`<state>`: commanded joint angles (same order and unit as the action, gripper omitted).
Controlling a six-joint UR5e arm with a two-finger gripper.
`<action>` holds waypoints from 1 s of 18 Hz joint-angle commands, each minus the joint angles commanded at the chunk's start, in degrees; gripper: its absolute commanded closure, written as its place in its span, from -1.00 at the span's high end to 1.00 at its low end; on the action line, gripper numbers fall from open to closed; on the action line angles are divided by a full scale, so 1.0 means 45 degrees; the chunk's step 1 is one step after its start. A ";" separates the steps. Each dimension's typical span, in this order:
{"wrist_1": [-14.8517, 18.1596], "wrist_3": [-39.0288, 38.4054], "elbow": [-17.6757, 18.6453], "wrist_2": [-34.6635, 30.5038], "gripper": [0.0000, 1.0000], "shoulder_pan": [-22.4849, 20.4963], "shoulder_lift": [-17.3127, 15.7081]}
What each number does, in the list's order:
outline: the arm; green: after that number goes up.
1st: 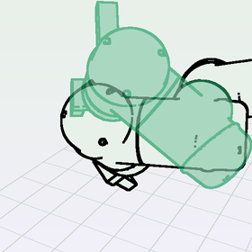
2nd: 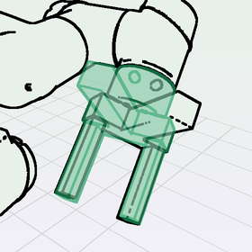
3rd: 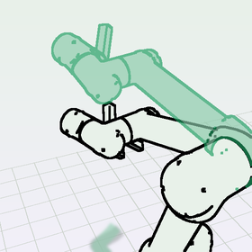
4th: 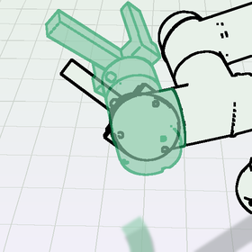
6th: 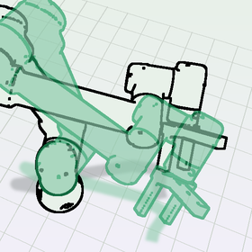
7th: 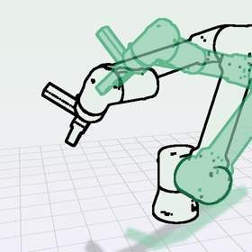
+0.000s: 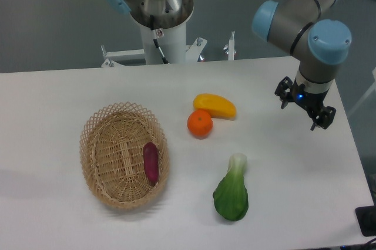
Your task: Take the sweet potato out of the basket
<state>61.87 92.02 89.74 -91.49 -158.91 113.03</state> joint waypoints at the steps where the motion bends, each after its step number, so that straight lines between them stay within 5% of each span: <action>1: 0.0000 0.0000 0.0000 0.0000 1.00 0.0000 0.0000; 12: 0.0000 -0.1424 0.0117 0.0545 1.00 0.0019 -0.0039; 18: 0.0020 -0.4075 0.0312 0.1406 1.00 0.1616 -0.0410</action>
<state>61.96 73.68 91.14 -85.17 -151.63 111.18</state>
